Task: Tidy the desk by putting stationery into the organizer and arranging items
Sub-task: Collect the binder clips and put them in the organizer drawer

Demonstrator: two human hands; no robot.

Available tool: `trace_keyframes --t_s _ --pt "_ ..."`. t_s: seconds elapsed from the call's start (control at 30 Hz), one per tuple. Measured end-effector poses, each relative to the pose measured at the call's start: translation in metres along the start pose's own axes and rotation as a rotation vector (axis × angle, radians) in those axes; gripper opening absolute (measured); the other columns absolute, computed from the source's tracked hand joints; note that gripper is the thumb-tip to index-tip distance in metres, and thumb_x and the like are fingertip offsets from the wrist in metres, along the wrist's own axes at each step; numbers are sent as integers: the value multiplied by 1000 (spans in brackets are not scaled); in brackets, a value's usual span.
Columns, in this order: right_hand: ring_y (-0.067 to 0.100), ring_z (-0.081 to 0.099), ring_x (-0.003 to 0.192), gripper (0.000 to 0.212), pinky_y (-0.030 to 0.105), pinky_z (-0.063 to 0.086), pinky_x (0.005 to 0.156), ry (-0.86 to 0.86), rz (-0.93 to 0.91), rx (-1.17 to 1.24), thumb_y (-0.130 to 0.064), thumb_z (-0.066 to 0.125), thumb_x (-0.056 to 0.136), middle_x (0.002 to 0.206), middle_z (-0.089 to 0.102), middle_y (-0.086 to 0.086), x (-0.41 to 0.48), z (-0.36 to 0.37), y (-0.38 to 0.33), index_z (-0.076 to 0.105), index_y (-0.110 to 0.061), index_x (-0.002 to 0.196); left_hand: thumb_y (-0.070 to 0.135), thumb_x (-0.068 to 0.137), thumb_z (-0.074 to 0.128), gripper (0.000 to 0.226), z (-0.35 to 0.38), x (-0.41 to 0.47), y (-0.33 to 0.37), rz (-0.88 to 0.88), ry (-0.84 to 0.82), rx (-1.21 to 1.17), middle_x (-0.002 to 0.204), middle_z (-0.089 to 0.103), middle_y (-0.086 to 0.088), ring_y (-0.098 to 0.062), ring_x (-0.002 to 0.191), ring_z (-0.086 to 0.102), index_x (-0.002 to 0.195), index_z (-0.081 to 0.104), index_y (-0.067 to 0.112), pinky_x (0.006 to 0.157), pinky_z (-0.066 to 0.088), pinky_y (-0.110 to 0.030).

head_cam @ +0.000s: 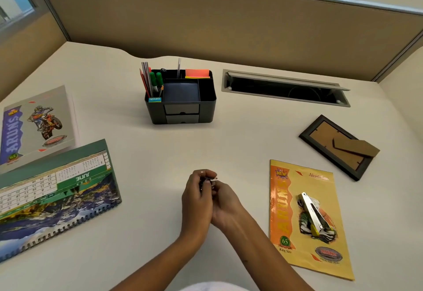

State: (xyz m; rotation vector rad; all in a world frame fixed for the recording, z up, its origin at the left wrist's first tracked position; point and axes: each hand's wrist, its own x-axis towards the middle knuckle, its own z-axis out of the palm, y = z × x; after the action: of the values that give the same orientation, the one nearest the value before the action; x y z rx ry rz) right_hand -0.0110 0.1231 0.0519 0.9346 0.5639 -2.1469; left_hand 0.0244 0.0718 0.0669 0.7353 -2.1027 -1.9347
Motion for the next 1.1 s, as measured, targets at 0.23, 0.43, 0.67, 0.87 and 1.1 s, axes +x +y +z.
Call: trace_keyframes --t_s 0.23,0.43,0.67,0.87,1.1 --pt "11 47 56 26 20 44 51 -104 69 73 -8 43 88 60 44 -3 4 13 -11 50 -12 64 9 78 42 27 -2 -4 -1 282 -86 134 96 60 10 -9 97 57 96 58 23 81 46 -16" --pt "15 55 41 33 20 47 39 0 14 9 -12 41 95 50 53 2 11 19 -20 54 -8 65 7 84 44 29 -4 10 0 421 -109 144 107 60 10 -8 107 56 108 58 18 88 44 -13" --pt "18 38 44 39 24 25 39 174 -94 -164 -13 39 93 51 40 4 33 22 -42 37 -13 55 2 87 45 30 -15 103 -1 565 105 493 116 56 -1 -12 114 45 113 56 13 98 38 -18" --pt "24 48 63 22 33 45 68 128 -102 -136 -11 47 93 69 49 11 31 40 -60 54 -3 74 2 81 55 41 -22 180 3 633 129 917 123 56 -13 -28 117 50 122 54 4 97 44 -38" --pt "23 52 69 13 34 48 75 33 -99 -204 5 50 87 81 52 14 31 49 -74 58 7 97 4 76 58 46 -15 195 -9 724 128 1094 121 58 -13 -30 113 53 122 56 5 92 46 -40"
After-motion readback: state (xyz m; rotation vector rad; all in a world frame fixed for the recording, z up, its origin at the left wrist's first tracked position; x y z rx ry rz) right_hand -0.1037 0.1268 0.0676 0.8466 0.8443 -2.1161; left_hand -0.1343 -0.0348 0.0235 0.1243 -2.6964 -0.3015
